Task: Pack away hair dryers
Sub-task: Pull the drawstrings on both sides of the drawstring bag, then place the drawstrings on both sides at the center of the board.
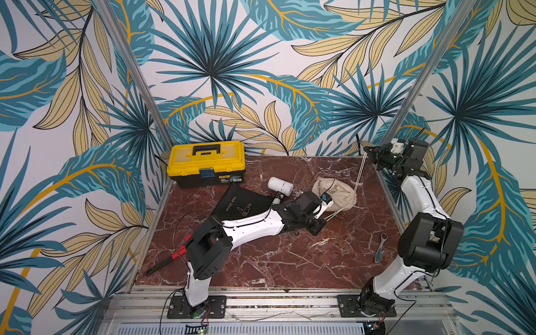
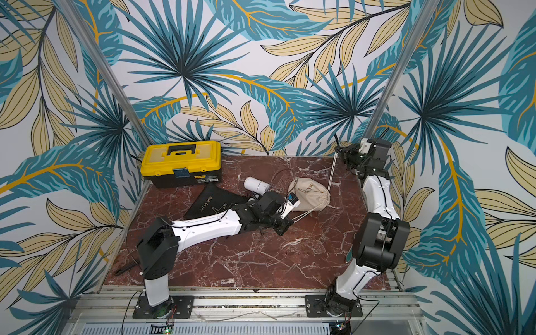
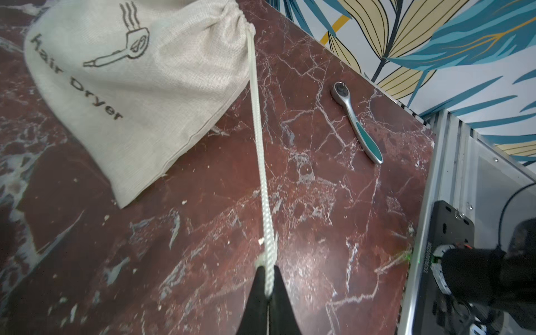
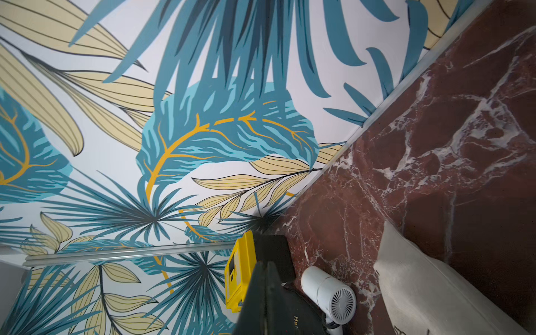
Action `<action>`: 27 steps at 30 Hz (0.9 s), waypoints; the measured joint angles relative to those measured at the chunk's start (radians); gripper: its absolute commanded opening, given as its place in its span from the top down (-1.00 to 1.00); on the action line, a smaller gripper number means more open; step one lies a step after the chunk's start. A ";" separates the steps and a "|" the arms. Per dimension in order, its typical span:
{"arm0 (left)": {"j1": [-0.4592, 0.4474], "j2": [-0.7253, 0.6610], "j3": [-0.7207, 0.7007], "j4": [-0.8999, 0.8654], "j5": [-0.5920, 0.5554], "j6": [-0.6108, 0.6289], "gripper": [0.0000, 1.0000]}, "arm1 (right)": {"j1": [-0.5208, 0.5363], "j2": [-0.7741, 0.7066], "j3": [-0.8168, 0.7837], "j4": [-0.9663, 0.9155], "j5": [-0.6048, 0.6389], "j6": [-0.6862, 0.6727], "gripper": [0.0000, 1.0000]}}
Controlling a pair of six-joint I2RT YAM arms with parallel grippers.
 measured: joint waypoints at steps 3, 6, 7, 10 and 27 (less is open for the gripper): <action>0.003 0.075 0.081 0.006 -0.015 0.015 1.00 | 0.000 0.013 0.006 -0.064 0.024 -0.045 1.00; 0.014 0.112 0.116 0.013 -0.022 0.024 1.00 | -0.004 0.007 0.005 -0.113 0.042 -0.093 1.00; 0.020 0.117 0.119 0.013 -0.022 0.026 1.00 | -0.008 0.000 -0.003 -0.124 0.049 -0.108 1.00; 0.046 0.125 0.119 0.012 -0.025 0.029 1.00 | -0.031 -0.041 -0.071 -0.134 0.058 -0.141 1.00; 0.044 0.116 0.079 0.012 0.010 -0.002 -0.06 | -0.119 -0.225 -0.357 -0.200 0.111 -0.242 -0.10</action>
